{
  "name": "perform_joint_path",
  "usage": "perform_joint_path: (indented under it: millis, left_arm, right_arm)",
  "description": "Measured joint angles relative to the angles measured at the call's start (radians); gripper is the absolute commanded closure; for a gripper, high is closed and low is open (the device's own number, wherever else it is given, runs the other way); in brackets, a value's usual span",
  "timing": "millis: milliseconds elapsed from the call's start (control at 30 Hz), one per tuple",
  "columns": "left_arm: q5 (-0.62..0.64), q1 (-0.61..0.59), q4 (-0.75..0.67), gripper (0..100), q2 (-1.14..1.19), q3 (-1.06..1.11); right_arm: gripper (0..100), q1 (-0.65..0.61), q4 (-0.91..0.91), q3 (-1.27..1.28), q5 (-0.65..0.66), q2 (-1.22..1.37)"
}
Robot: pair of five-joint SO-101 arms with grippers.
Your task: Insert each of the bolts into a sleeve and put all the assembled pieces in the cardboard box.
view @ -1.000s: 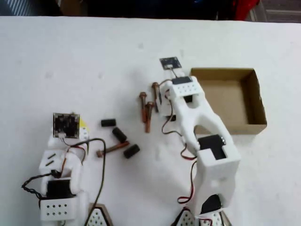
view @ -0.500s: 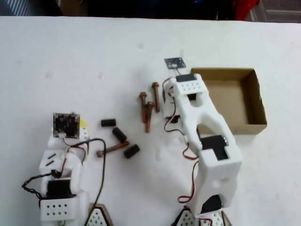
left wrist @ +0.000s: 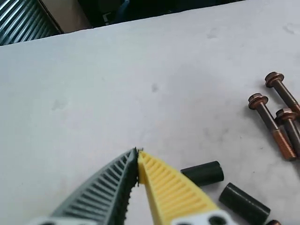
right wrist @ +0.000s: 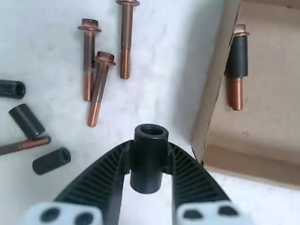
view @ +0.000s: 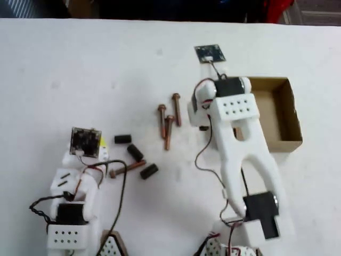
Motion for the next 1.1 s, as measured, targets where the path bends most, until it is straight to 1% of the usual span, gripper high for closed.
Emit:
perform_joint_path:
  millis: [133, 233, 400, 467, 633, 700, 800, 967, 1100]
  left_arm:
    - [-0.083, 0.003, 0.000, 98, 0.000, 0.000]
    - [-0.089, 0.003, 0.000, 98, 0.000, 0.000]
    - [-0.089, 0.003, 0.000, 98, 0.000, 0.000]
    - [-0.089, 0.003, 0.023, 98, 0.000, -0.012]
    - [-0.089, 0.003, 0.198, 98, 0.000, -0.137]
    - [-0.089, 0.015, 0.238, 98, 0.000, -0.173]
    - [-0.124, 0.034, 0.269, 98, 0.000, -0.227]
    - [-0.169, 0.041, 0.278, 98, 0.018, -0.302]
    - [-0.169, 0.041, 0.278, 98, 0.203, -0.407]
  right_arm:
    - [98.1, 0.002, 0.066, 0.000, 0.000, -0.104]
    - [98.1, 0.002, 0.100, 0.021, 0.000, -0.190]
    - [98.1, -0.002, 0.080, 0.157, 0.000, -0.348]
    - [98.1, 0.000, 0.031, 0.236, 0.000, -0.411]
    - [98.1, -0.002, -0.157, 0.466, 0.000, -0.526]
    - [98.1, 0.000, -0.233, 0.555, 0.000, -0.563]
    - [98.1, 0.000, -0.344, 0.678, 0.000, -0.608]
    - [98.1, 0.000, -0.535, 0.875, 0.000, -0.661]
    - [98.1, 0.000, -0.669, 0.977, 0.000, -0.694]
